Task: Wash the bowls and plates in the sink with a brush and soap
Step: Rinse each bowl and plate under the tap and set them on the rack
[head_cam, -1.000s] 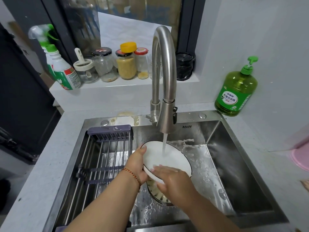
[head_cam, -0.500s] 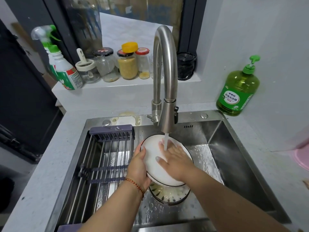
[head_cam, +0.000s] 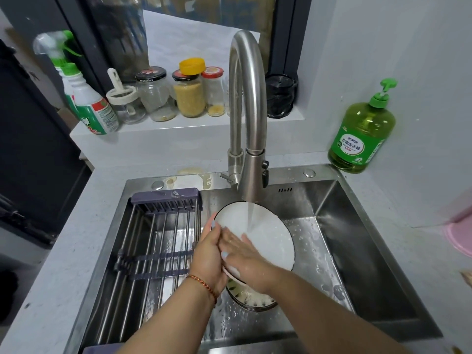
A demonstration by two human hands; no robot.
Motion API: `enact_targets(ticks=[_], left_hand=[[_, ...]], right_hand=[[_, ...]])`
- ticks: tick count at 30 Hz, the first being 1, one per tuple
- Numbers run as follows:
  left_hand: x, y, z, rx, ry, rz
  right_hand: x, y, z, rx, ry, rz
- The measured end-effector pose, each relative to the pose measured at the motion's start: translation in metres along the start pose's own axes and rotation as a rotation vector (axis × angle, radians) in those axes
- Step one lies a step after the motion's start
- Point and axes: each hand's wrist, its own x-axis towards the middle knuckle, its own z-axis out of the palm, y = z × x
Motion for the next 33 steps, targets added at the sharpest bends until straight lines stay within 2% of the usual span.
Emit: enact_targets(ticks=[5,11,14,18,21,24,27,30,33], left_hand=[[-0.008,-0.001,-0.002,0.055,-0.015,0.024],[-0.015,0.006,-0.010,0.175,0.056,0.130],[-0.021,0.011,-0.008,0.231,0.081,0.203],[-0.026,0.025,-0.007,0.285,0.132,0.254],[-0.030,0.028,-0.007,0.366,0.137,0.280],[-0.033,0.032,-0.009,0.448,0.150,0.328],[-0.035,0.039,-0.009,0.609,0.118,0.367],[-0.039,0.047,-0.002,0.740,0.116,0.370],[-0.042,0.055,0.006,0.881,0.104,0.368]], right_hand=[[0.015,0.024,-0.004,-0.321,0.116,0.092],[0.003,0.045,-0.004,-0.485,0.150,0.311],[-0.012,0.049,0.004,-0.454,0.161,0.376],[-0.043,0.051,0.027,-0.156,0.194,0.375],[-0.063,0.053,0.053,-0.131,0.337,0.391],[-0.080,0.060,0.068,-0.090,0.412,0.547],[-0.088,0.067,0.081,-0.187,0.354,0.620],[-0.090,0.067,0.089,-0.376,0.354,0.588],[-0.091,0.063,0.088,-0.444,0.366,0.611]])
